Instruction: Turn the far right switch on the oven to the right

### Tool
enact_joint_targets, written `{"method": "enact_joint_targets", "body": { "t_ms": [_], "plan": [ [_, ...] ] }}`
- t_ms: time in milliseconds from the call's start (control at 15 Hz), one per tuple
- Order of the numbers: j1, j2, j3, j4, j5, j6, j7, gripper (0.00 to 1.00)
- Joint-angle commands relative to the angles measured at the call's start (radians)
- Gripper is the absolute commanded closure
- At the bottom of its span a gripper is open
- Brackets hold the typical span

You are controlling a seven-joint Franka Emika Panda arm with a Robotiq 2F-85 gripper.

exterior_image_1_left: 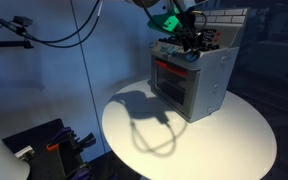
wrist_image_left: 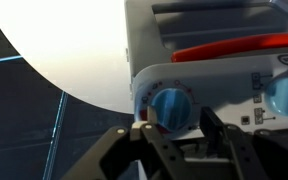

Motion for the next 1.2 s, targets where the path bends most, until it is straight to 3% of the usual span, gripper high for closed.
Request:
{"method": "enact_joint_targets", "body": {
  "t_ms": [0, 133, 400, 467, 533, 1133],
  "plan": [
    [-0.015, 0.011, 0.014, 0.024, -0.002, 0.0, 0.03, 0.53],
    [-0.015, 0.011, 0.014, 0.025, -0.003, -0.001, 0.037, 0.58],
    [-0.015, 0.012, 0.013, 0.025, -0.004, -0.001, 0.043, 0.78],
    [-0.015, 0.011, 0.013, 0.024, -0.003, 0.0, 0.044, 0.91],
    [-0.018, 0.01, 0.013, 0.024, -0.003, 0.0, 0.045, 0.97],
    [-0.026, -0.002, 0.017, 0.021, 0.035, -0.023, 0.048, 0.95]
  ]
}}
